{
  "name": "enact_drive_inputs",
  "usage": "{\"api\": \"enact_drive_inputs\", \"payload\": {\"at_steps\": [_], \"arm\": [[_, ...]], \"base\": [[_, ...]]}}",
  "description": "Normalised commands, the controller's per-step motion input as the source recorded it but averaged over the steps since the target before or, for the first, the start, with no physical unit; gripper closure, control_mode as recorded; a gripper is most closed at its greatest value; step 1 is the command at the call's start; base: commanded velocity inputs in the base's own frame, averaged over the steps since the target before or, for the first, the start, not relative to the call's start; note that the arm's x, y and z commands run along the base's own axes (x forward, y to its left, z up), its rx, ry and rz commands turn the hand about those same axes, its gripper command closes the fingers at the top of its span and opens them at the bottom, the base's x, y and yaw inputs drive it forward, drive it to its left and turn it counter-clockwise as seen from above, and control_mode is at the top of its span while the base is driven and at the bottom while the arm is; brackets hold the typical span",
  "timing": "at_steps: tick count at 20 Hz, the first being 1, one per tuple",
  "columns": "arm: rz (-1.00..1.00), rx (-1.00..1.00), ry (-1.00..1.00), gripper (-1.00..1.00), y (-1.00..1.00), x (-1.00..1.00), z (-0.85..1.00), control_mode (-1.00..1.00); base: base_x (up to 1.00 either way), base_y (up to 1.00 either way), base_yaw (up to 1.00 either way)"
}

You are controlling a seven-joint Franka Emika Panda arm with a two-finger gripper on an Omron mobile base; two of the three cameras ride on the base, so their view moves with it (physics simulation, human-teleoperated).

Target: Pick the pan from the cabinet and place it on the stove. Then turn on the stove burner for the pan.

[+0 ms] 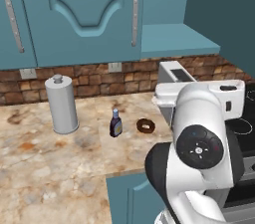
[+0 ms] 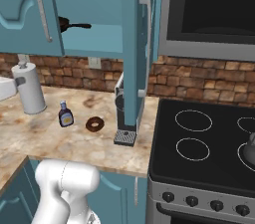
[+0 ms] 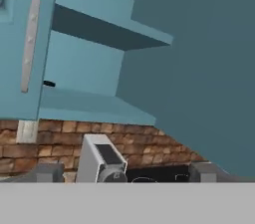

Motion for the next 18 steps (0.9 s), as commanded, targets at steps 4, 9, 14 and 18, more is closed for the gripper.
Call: {"api": "enact_drive_inputs", "payload": {"at_steps": [4,9,14,18], "arm": [[0.08,0.08,-0.28,-1.00,0.23,0.22,0.30,-1.00],[0.12,0.03,-0.27,-1.00,0.08,0.30,0.24,-1.00],[0.17,0.00,-0.22,-1.00,0.01,0.41,0.17,-1.00],[0.11,0.00,-0.13,-1.00,0.21,0.48,0.11,-1.00]], "base": [[0.00,0.00,0.00],[0.00,0.00,0.00],[0.00,0.00,0.00],[0.00,0.00,0.00]]}}
